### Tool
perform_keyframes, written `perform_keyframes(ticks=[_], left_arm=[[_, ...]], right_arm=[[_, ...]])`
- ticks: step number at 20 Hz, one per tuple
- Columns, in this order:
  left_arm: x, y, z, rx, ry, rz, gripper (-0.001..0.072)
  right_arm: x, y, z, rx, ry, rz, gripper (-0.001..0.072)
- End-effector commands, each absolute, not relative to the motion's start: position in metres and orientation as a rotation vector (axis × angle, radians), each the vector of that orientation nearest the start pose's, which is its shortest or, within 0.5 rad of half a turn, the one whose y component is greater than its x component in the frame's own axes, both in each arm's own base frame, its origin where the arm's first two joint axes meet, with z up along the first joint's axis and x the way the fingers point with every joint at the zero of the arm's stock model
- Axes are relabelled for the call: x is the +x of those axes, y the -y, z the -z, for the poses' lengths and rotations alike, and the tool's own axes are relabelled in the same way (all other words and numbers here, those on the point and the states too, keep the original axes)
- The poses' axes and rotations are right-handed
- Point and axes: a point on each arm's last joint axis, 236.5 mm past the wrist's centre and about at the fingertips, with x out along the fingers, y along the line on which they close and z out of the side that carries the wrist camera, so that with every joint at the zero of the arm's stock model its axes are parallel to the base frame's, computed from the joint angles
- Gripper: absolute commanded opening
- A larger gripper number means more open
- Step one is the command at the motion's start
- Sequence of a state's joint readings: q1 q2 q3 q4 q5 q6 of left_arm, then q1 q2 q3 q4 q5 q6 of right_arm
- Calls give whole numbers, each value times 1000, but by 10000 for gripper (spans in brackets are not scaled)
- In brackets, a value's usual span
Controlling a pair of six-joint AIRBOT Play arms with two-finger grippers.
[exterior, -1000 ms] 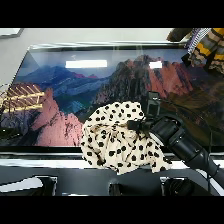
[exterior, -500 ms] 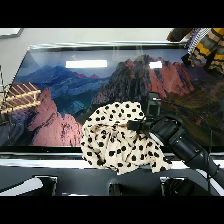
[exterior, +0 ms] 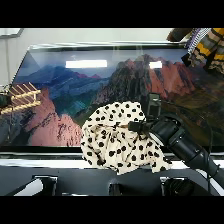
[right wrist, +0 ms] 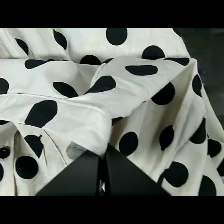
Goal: Fold the clothes and pants, and hang the long-sleeved shirts on hangers.
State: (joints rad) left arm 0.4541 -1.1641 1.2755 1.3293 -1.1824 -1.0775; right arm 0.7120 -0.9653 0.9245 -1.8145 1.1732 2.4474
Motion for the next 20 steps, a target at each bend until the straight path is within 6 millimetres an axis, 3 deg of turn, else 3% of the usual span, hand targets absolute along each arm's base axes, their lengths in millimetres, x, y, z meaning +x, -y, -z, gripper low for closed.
perform_keyframes(ticks=[1, 8, 10, 13, 17, 20], left_arm=[[345, -68, -96, 192, -1145, 179, 14], [244, 42, -69, 450, -1270, 504, 15], [216, 62, -66, 479, -1305, 564, 14], [185, 76, -64, 500, -1329, 600, 15], [159, 85, -71, 566, -1315, 669, 15], [141, 81, -70, 686, -1353, 705, 14]], right_arm=[[265, -153, -33, 107, -1181, 64, 23], [264, -147, -33, 114, -1180, 101, 23], [266, -145, -34, 130, -1171, 121, 23], [269, -142, -35, 149, -1156, 148, 23], [273, -136, -37, 177, -1128, 193, 23], [279, -132, -40, 212, -1096, 235, 23]])
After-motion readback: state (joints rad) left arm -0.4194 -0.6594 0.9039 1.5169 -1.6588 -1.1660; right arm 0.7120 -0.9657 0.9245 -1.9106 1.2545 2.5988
